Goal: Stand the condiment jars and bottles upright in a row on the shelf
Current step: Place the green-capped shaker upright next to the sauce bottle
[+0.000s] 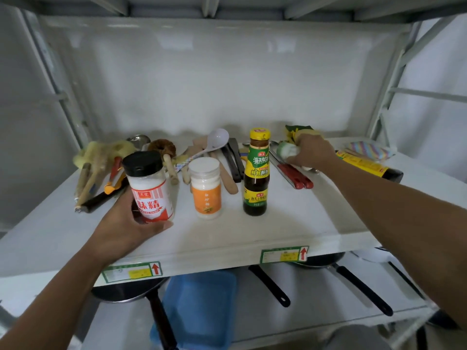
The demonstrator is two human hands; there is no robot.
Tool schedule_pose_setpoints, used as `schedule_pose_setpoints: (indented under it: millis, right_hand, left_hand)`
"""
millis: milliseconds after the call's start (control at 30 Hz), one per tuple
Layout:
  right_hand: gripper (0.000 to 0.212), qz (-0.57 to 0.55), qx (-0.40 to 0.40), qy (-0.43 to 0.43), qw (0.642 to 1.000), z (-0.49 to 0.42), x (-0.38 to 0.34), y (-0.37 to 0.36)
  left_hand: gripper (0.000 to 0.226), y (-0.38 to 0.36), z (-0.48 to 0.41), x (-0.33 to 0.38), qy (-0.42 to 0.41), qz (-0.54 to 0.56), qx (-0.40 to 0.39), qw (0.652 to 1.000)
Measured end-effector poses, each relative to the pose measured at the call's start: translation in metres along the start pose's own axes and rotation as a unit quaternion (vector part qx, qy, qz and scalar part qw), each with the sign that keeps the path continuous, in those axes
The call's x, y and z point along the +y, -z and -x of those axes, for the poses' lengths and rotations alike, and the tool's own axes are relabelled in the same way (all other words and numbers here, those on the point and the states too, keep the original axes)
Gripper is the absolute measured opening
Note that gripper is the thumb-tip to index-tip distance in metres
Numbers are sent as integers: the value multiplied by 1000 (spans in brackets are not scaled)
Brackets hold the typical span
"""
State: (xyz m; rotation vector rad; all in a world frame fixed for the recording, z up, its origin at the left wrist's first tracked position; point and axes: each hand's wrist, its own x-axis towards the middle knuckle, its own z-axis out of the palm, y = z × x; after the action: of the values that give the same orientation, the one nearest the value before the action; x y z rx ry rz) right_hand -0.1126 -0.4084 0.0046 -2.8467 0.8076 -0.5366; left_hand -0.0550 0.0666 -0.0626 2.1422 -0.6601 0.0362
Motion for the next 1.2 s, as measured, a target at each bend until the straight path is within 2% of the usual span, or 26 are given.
schedule_pose_setpoints:
  millis: [100, 200, 300, 433, 567, 733, 933, 1033, 1200]
  right_hand:
    - [57, -103, 45, 6, 994, 20, -4, 8]
    - [56, -240, 45, -13, 970, 46, -12, 18]
    - [45, -392, 29, -32, 919, 80, -11, 21]
    - [53, -539, -53, -26, 840, 122, -1, 22]
    - [46, -524, -56, 23, 849, 146, 4, 26]
    - [47, -474, -78, 44, 876, 163, 6, 22]
    - [52, -464, -84, 41, 881, 167, -4, 23]
    - [62, -464, -51, 19, 884, 172, 1, 14]
    - [83, -509, -27, -16, 860, 175, 2, 6]
  left_hand:
    - [90, 4, -2, -2, 0, 4, -1, 1000]
    - [92, 8, -3, -3, -3, 2, 1, 1000]
    - [90, 7, -2, 0, -11, 2, 2, 1000]
    - [93, 2, 1, 7, -14, -6, -2, 1000]
    - [98, 5, 1, 8, -10, -5, 0, 1000]
    - [100, 8, 8, 8, -8, 3, 2, 1000]
    - [96, 12, 3, 7, -3, -7, 9, 1000]
    - [96, 10, 0, 10, -6, -11, 4, 1000]
    - [96, 10, 2, 3, -3, -11, 2, 1000]
